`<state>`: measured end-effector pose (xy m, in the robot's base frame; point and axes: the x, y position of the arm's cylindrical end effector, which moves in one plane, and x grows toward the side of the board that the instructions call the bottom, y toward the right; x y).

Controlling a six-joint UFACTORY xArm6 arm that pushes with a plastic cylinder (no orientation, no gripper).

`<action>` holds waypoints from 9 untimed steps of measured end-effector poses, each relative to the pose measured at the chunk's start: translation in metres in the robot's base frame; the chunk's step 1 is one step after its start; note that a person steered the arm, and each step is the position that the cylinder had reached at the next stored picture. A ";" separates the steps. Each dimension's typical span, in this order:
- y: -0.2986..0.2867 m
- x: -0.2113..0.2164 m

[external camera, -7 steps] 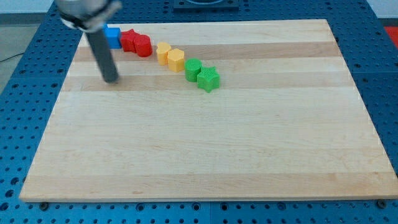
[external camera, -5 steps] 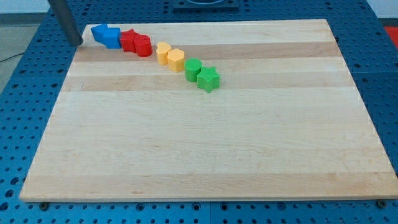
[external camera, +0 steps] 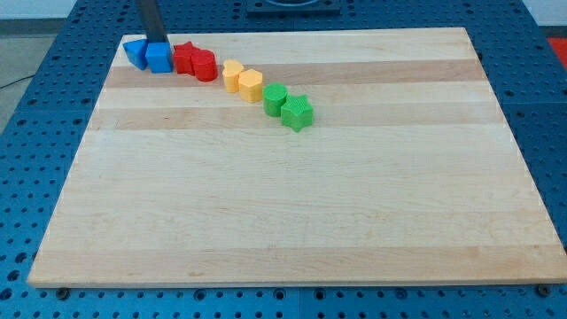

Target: Place the blue blocks to the left center

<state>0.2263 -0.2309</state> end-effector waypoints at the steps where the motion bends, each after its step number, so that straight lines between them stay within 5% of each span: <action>1: 0.008 0.043; 2: 0.011 0.035; 3: 0.011 -0.033; 4: 0.000 -0.033; 9: -0.027 0.061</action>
<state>0.2877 -0.2581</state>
